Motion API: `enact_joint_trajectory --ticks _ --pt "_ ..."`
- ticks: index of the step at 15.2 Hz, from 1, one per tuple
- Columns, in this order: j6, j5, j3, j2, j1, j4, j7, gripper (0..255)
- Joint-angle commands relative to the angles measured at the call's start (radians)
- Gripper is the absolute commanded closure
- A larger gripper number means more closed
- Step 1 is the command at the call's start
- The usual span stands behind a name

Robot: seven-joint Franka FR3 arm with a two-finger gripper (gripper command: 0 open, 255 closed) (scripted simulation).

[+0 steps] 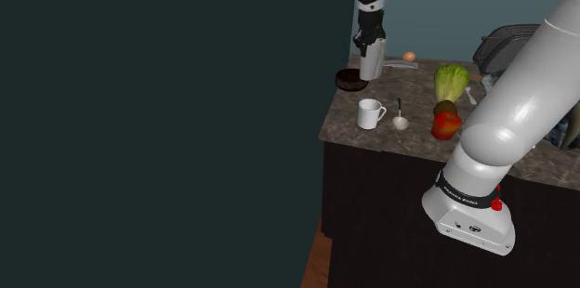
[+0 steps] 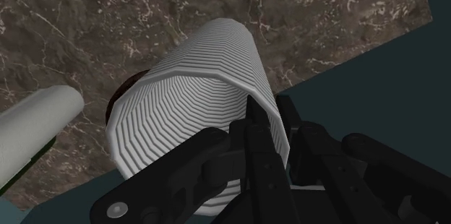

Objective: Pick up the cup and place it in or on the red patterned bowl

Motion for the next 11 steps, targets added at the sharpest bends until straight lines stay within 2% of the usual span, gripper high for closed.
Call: enact_joint_trajectory --ticks 1,6,11 --pt "-0.022 0.029 -0.012 0.065 0.0 0.086 -0.03 255" --pt "-0.097 0.122 -0.04 0.261 -0.029 0.346 -0.125 255" --pt "-0.213 0.219 -0.046 0.478 -0.097 0.664 -0.204 255"
